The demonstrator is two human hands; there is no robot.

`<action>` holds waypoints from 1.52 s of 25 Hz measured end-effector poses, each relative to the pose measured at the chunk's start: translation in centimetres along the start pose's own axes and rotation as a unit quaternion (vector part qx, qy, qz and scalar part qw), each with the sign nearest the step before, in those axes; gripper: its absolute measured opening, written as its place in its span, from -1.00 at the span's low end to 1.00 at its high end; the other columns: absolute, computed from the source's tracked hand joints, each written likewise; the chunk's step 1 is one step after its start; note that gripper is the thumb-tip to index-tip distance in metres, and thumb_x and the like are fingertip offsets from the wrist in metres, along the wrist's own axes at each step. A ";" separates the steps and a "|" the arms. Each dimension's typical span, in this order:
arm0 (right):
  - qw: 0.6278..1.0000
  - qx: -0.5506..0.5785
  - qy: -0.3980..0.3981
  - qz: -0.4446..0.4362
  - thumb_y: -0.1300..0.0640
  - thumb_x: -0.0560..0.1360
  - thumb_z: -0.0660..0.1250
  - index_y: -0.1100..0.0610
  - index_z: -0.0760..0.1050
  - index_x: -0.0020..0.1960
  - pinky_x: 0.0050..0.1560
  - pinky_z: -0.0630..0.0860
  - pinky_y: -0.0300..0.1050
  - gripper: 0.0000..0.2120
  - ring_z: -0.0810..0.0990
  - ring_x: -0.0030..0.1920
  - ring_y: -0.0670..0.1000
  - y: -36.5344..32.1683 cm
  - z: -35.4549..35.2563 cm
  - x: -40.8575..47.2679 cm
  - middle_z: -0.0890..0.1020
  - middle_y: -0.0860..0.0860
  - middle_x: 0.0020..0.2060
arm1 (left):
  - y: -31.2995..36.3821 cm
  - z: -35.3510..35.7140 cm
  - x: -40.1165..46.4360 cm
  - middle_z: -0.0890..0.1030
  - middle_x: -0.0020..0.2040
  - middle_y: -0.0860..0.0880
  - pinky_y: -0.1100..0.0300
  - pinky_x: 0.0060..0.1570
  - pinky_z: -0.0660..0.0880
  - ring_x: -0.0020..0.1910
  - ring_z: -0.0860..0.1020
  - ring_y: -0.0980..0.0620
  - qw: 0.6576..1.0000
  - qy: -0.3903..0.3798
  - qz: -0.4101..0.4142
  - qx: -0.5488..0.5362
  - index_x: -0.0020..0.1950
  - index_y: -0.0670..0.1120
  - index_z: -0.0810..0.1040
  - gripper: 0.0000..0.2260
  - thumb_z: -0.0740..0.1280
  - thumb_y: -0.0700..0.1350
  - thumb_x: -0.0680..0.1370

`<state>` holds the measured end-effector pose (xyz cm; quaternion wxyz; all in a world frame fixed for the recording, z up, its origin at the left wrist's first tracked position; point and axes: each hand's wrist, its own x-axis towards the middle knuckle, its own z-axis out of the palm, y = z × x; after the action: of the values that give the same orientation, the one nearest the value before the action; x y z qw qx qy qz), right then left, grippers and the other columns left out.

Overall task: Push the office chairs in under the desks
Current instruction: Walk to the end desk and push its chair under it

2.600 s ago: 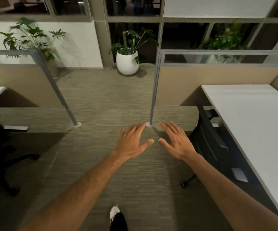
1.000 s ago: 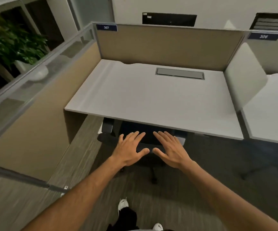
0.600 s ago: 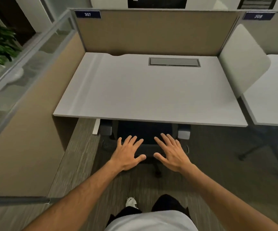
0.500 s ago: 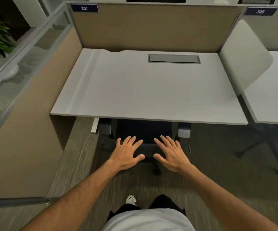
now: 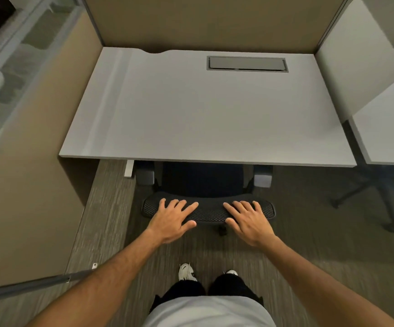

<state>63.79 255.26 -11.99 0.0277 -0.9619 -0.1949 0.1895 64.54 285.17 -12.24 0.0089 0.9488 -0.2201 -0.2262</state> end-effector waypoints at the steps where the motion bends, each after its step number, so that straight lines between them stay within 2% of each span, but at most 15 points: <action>1: 1.000 -0.005 0.007 -0.002 -0.30 0.65 -0.23 -0.05 0.19 0.61 0.45 0.24 0.25 -0.35 0.41 0.43 0.13 0.1 0.1 -0.2 0.46 0.03 0.44 | 0.1 0.1 -0.1 0.34 0.57 -0.10 -0.34 0.45 0.18 0.52 0.31 -0.14 1.000 0.009 0.007 0.004 0.65 0.18 -0.01 -0.36 -0.22 0.40 0.61; 7: 1.000 -0.005 0.019 0.011 -0.28 0.67 -0.21 -0.03 0.32 0.55 0.37 0.35 0.23 -0.37 0.51 0.31 0.12 0.2 -0.2 1.3 0.55 0.00 0.33 | -0.8 -0.2 0.8 0.40 0.52 -0.11 -0.29 0.41 0.27 0.47 0.39 -0.15 0.999 0.030 0.023 0.015 0.66 0.15 0.02 -0.32 -0.27 0.41 0.61; 17: 0.999 0.022 0.034 0.028 -0.24 0.64 -0.40 -0.08 0.29 0.54 0.44 0.27 0.18 -0.30 0.46 0.35 0.08 0.1 -1.9 5.0 0.52 -0.05 0.37 | -3.3 -1.3 3.3 0.48 0.45 -0.10 -0.27 0.37 0.33 0.40 0.46 -0.14 0.998 0.052 0.023 0.006 0.64 0.14 0.12 -0.33 -0.24 0.41 0.62; 27: 0.997 0.044 0.057 0.042 -0.23 0.67 -0.27 -0.09 0.35 0.47 0.42 0.27 0.17 -0.41 0.49 0.30 0.06 0.5 -3.6 10.6 0.56 -0.06 0.30 | -6.8 -3.5 7.0 0.46 0.46 -0.07 -0.18 0.39 0.31 0.41 0.44 -0.10 0.998 0.059 0.014 0.009 0.64 0.15 0.12 -0.32 -0.27 0.39 0.61; 32: 0.995 0.057 0.067 0.048 -0.27 0.65 -0.31 -0.09 0.39 0.43 0.39 0.30 0.16 -0.36 0.52 0.27 0.05 0.7 -4.2 13.6 0.58 -0.06 0.27 | -8.8 -4.7 8.9 0.46 0.46 -0.06 -0.17 0.39 0.32 0.40 0.44 -0.10 0.998 0.056 0.012 0.006 0.65 0.14 0.12 -0.25 -0.35 0.42 0.57; 38: 0.993 0.069 0.072 0.064 -0.28 0.65 -0.29 -0.10 0.40 0.41 0.36 0.32 0.15 -0.38 0.52 0.25 0.04 0.1 -4.0 16.2 0.59 -0.07 0.26 | -11.8 -5.1 11.0 0.49 0.43 -0.09 -0.19 0.35 0.36 0.36 0.48 -0.13 0.998 0.047 0.030 0.018 0.64 0.14 0.13 -0.25 -0.35 0.43 0.57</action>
<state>79.11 261.52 -14.00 0.0960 -0.9795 -0.1165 0.1337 80.43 290.81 -13.68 0.0093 0.9513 -0.2520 -0.1773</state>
